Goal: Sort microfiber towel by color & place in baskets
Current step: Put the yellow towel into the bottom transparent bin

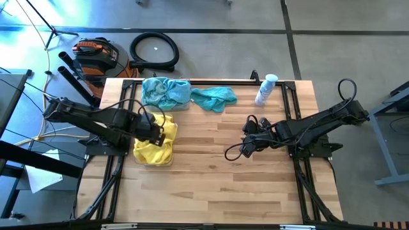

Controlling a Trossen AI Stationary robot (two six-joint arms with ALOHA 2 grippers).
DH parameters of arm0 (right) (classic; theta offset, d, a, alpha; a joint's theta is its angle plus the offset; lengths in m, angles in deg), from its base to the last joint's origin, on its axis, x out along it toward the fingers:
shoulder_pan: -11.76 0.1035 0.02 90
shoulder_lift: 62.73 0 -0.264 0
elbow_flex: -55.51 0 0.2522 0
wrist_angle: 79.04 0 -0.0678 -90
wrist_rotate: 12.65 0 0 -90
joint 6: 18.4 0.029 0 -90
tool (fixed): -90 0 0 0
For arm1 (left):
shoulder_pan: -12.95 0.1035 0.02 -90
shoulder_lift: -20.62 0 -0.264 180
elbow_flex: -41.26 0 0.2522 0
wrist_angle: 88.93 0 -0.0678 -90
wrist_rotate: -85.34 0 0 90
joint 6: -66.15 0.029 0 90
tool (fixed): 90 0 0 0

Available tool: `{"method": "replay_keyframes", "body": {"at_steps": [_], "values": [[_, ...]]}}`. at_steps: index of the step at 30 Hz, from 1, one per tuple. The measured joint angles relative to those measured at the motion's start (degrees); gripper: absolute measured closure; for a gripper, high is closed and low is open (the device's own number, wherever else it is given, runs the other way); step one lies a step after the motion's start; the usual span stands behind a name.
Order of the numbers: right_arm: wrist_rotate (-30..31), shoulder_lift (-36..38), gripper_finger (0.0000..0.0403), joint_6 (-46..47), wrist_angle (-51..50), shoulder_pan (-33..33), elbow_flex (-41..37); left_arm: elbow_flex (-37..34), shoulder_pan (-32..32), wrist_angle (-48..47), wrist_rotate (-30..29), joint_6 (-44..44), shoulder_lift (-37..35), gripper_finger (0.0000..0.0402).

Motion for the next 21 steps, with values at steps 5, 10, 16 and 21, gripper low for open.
{"method": "replay_keyframes", "body": {"at_steps": [5,10,16,21], "values": [[1.5,0.0,0.0247,0.0,0.2,0.0,0.0,-0.6,3.9,2.1,-5.9,5.9,1.4,0.0241],[2.0,0.0,0.0247,0.0,1.1,0.0,0.0,-5.2,10.2,2.8,-3.9,11.6,5.7,0.0241],[2.0,0.0,0.0247,0.0,1.5,0.0,0.0,-12.5,14.8,15.3,2.2,18.2,11.4,0.0241],[2.1,0.0,0.0247,0.0,1.5,0.0,0.0,-12.7,15.9,16.0,3.1,18.1,13.8,0.0241]]}}
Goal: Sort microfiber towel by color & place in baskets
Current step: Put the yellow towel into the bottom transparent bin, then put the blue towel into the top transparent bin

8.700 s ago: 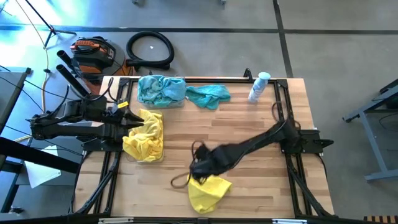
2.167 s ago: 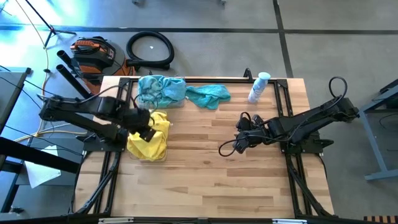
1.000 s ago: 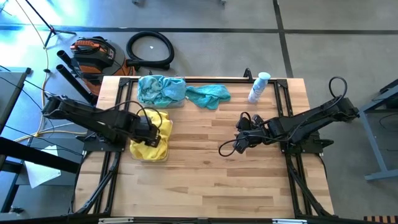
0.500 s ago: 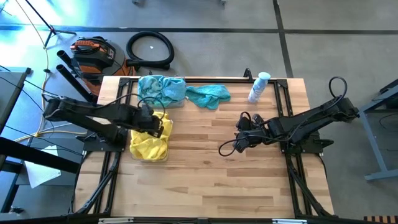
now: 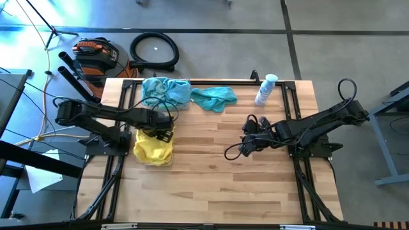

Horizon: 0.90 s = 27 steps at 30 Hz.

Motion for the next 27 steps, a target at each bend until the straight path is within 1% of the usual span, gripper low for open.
{"method": "replay_keyframes", "body": {"at_steps": [4,7,11,13,15,17,19,21,23,25,27], "values": [[0.3,0.0,0.0247,0.0,0.4,-0.1,0.0,1.7,0.2,-2.7,0.7,-0.7,-1.6,0.0241],[2.6,0.0,0.0247,0.0,2.6,-0.6,0.0,4.4,0.2,-5.6,1.1,0.0,-4.5,0.0241],[7.4,0.0,0.0247,0.0,8.5,-2.1,0.0,8.8,0.2,-7.5,0.0,3.4,-10.1,0.0241],[8.2,-0.4,0.0247,-0.5,12.8,-3.6,0.0,10.6,0.2,-7.6,-1.0,5.1,-13.2,0.0241],[7.9,-1.5,0.0247,-3.5,17.6,-5.4,0.0,11.8,0.1,-7.5,-1.9,7.9,-16.1,0.0241],[6.7,-3.3,0.0247,-7.6,23.6,-7.2,0.0,12.3,0.1,-7.4,-3.0,11.9,-18.6,0.0241],[4.2,-5.4,0.0247,-12.2,29.4,-9.5,0.0,12.3,0.2,-7.4,-3.3,15.9,-20.7,0.0241],[-0.5,-7.7,0.0245,-16.0,34.8,-12.2,0.0,12.3,0.2,-7.6,-3.8,18.4,-22.2,0.0241],[-5.5,-9.8,0.0238,-17.9,39.6,-15.3,0.0,12.3,0.2,-7.6,-5.0,19.8,-23.2,0.0241],[-8.3,-11.7,0.0226,-18.0,41.2,-18.4,0.2,12.3,0.2,-7.6,-5.8,21.1,-23.9,0.0241],[-8.6,-13.9,0.0211,-18.5,40.2,-21.3,1.6,12.3,0.2,-7.7,-5.9,22.1,-24.2,0.0241]]}}
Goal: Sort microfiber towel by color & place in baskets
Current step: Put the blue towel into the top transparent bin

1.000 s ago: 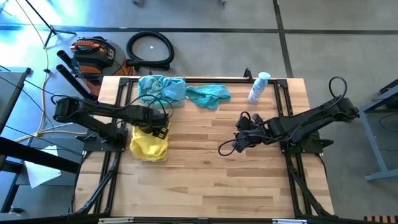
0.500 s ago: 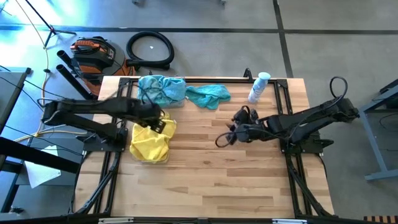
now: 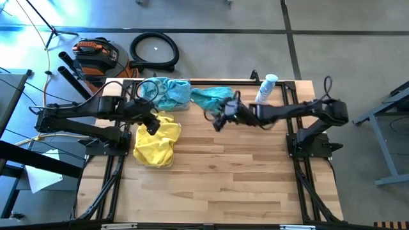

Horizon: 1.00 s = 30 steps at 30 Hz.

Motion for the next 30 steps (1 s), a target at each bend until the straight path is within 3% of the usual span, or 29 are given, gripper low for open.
{"method": "replay_keyframes", "body": {"at_steps": [6,10,20,27,30], "values": [[-0.5,-8.3,0.0161,-4.5,-4.0,-8.1,8.2,0.0,2.0,0.0,0.0,6.7,0.0,0.0241],[-3.7,-15.6,0.0144,-4.3,-12.9,-12.1,16.9,0.0,6.0,0.0,0.0,11.4,0.0,0.0241],[-8.4,-34.4,0.0141,0.2,-37.2,-18.0,39.3,0.0,15.2,0.0,1.5,23.3,-0.1,0.0241],[-10.3,-42.3,0.0146,5.3,-42.2,-19.5,43.2,0.0,19.2,0.4,1.5,29.2,-0.1,0.0241],[-11.6,-43.7,0.0174,5.6,-43.5,-19.8,43.6,0.0,20.8,1.0,1.7,31.9,-0.1,0.0241]]}}
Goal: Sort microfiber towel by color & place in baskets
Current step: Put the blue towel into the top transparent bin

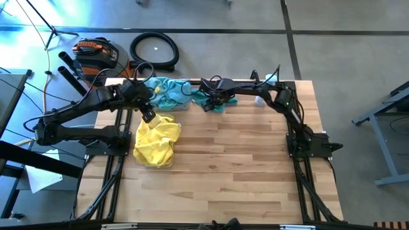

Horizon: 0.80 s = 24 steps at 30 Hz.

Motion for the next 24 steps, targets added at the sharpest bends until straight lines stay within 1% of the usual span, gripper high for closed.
{"method": "replay_keyframes", "body": {"at_steps": [3,7,8,9,13,16,18,21,24], "values": [[-0.2,-0.4,0.0236,-1.1,-1.0,0.1,0.0,0.0,1.8,0.7,1.7,2.7,0.0,0.0241],[0.5,0.9,0.0359,-1.4,-2.9,0.2,0.4,0.0,3.7,1.7,2.9,5.1,0.0,0.0241],[1.1,1.6,0.0379,-0.9,-3.8,0.2,0.5,0.0,4.1,1.9,2.8,5.4,0.0,0.0241],[1.9,2.1,0.0387,-0.6,-4.9,0.3,0.7,0.0,4.6,2.2,2.8,5.6,-0.1,0.0241],[8.2,7.3,0.0375,0.3,-7.4,0.9,5.3,0.0,6.8,2.5,2.7,7.6,-1.3,0.0241],[12.9,10.0,0.0393,-2.1,-7.5,2.2,10.2,0.0,7.9,2.5,2.6,9.0,-2.5,0.0241],[15.1,10.6,0.0395,-4.6,-6.0,3.5,14.2,0.0,8.7,2.5,2.6,9.6,-3.5,0.0241],[15.6,11.2,0.0394,-9.8,0.0,5.2,20.9,0.0,9.7,2.7,2.6,9.9,-4.7,0.0241],[12.2,11.3,0.0398,-14.7,10.2,6.2,23.0,0.0,10.4,2.9,2.6,9.2,-5.4,0.0241]]}}
